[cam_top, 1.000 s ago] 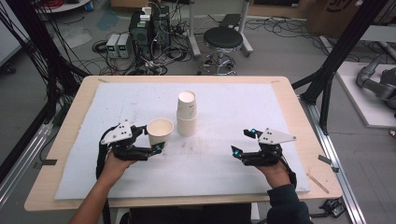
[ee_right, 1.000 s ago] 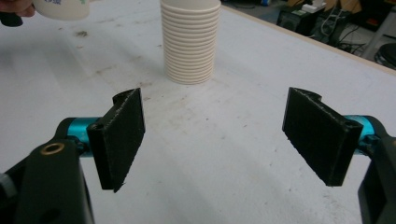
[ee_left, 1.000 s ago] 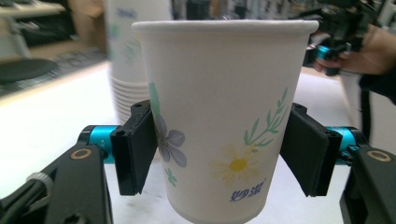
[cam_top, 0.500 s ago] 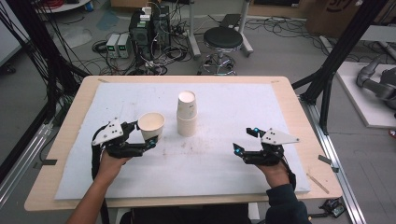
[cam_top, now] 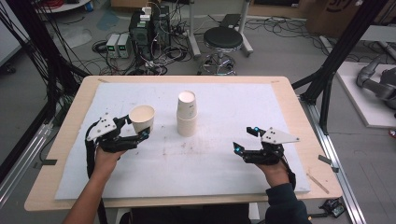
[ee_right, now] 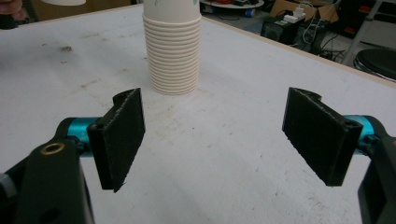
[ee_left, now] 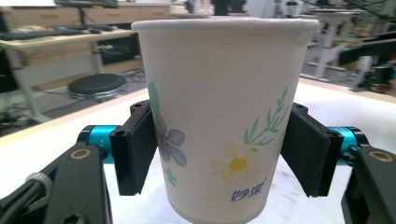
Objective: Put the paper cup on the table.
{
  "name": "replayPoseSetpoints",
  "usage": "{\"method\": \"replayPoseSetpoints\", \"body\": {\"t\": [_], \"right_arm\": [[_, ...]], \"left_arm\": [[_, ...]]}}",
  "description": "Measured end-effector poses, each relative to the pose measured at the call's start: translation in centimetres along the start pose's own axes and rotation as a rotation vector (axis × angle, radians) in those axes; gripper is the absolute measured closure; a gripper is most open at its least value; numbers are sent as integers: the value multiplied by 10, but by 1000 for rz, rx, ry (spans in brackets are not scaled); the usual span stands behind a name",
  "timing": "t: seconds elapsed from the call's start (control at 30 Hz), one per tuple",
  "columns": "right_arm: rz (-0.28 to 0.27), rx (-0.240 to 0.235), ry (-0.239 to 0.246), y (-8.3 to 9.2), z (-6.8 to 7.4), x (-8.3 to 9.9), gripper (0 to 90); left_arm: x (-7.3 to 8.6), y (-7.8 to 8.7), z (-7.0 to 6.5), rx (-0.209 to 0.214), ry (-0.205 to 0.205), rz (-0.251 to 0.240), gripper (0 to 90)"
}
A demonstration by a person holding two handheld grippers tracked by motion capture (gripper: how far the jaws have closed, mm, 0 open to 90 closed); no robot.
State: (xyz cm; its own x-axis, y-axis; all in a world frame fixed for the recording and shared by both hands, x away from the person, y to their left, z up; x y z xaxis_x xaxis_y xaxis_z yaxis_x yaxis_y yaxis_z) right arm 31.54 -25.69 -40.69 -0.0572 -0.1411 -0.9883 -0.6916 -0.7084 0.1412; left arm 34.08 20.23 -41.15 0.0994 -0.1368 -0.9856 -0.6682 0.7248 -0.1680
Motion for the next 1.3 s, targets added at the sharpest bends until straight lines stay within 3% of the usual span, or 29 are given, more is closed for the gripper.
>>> {"method": "replayPoseSetpoints", "body": {"t": [0.17,0.33,0.4,0.5,0.8,0.97,1.3], "right_arm": [[-1,-3,3,1,1,-1,215],[3,-9,5,1,1,1,215],[5,-8,4,2,1,1,215],[3,-8,7,4,0,1,215],[5,-7,7,5,0,1,215],[10,-8,6,5,1,2,215],[3,-8,-6,9,1,2,215]], "left_arm": [[7,-8,15,-116,11,11,308],[18,-20,28,-183,21,41,309],[26,-24,34,-225,33,65,309],[38,-28,41,-251,55,123,309],[53,-31,47,-308,24,264,324],[60,-31,46,-304,9,358,329],[59,-16,39,-318,2,396,333]]}}
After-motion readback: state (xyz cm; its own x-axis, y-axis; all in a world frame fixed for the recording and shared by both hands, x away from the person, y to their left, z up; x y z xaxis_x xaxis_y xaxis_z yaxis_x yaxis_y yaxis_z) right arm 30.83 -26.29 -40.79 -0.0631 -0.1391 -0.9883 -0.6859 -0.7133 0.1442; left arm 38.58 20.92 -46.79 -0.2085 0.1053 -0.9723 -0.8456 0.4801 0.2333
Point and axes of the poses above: each handheld gripper's, and its own axes: y roughly backward along the jaws, x roughly out of its underside, z roughly to its left, the point moved 2 cm from there along -y, roughly forward along the jaws, and after that the axes turned 15 degrees about -z, right-handed, at the moved point
